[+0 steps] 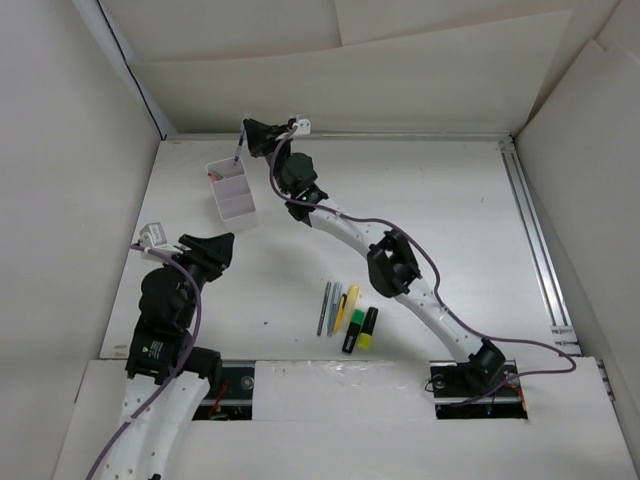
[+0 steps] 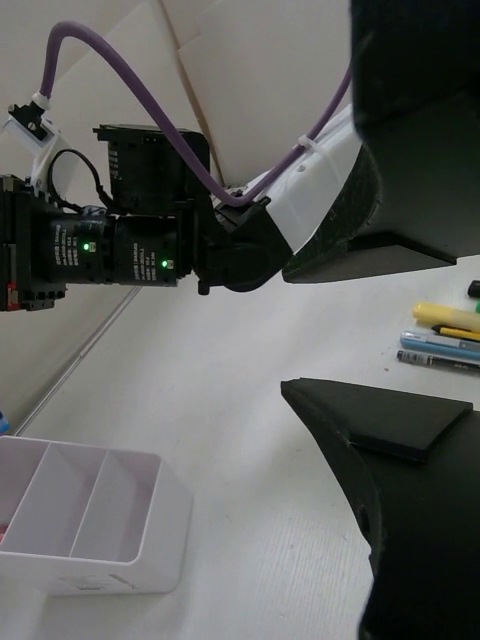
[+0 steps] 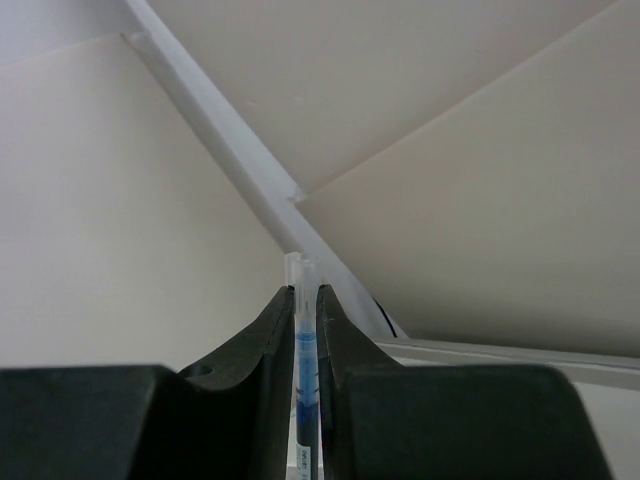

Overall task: Sort the stationery into containers
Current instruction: Place the pen in the storage box.

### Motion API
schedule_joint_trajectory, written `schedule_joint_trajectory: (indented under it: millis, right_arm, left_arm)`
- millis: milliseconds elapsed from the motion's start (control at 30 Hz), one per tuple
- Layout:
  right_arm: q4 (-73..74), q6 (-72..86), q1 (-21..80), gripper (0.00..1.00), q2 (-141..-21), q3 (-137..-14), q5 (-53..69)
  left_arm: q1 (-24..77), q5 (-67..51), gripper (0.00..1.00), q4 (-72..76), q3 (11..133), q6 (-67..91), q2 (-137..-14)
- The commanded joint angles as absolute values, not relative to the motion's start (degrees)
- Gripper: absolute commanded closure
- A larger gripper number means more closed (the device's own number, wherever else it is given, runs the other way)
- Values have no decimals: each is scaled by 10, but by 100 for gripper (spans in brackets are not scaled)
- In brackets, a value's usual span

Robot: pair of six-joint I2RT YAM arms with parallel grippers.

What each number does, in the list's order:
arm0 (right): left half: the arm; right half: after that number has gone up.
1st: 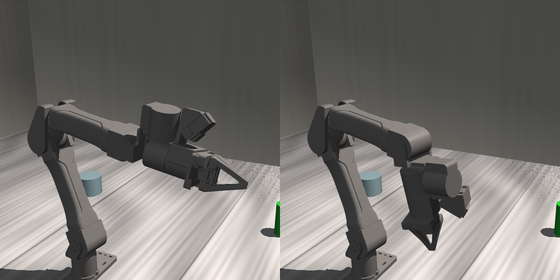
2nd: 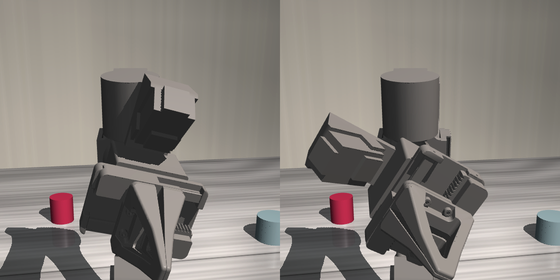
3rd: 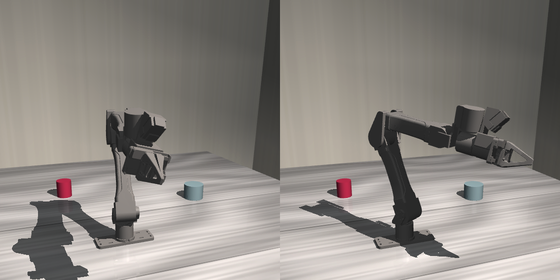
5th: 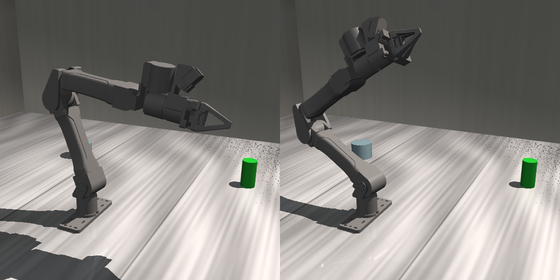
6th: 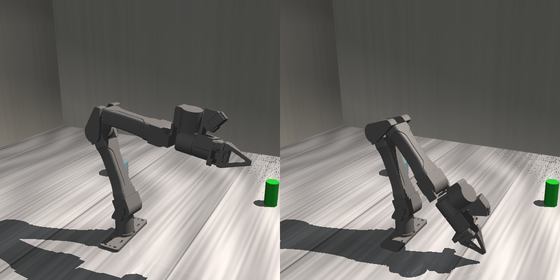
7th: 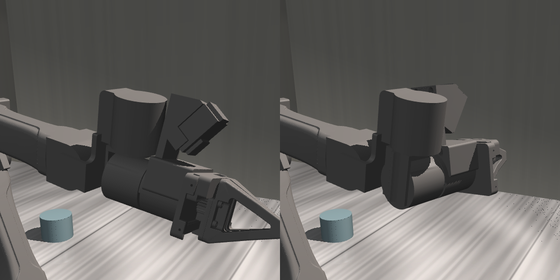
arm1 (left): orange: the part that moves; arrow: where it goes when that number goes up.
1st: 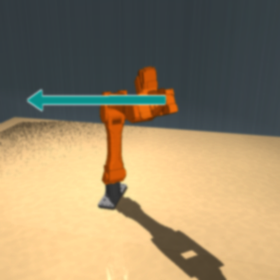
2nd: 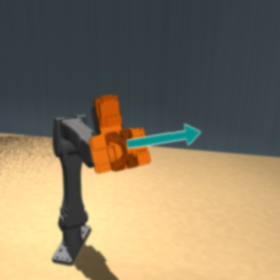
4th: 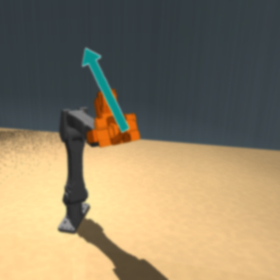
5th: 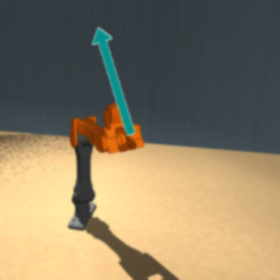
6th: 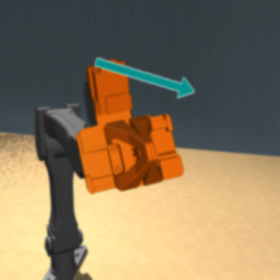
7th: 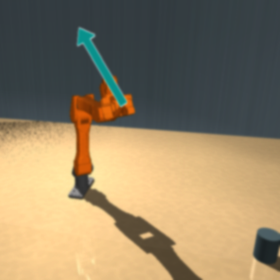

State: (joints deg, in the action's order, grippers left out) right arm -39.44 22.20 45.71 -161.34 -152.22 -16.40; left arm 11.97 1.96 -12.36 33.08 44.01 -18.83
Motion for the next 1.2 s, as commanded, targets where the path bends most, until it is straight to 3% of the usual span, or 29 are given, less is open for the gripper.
schedule_joint_trajectory:
  millis: [0,1167]
  right_arm:
    - [-447,211,465,95,-1629,-1548,-192]
    - [-452,217,465,89,-1681,-1566,-238]
  left_arm:
    - [123,16,62,-82,321,444,-194]
    - [123,10,62,-52,278,455,-205]
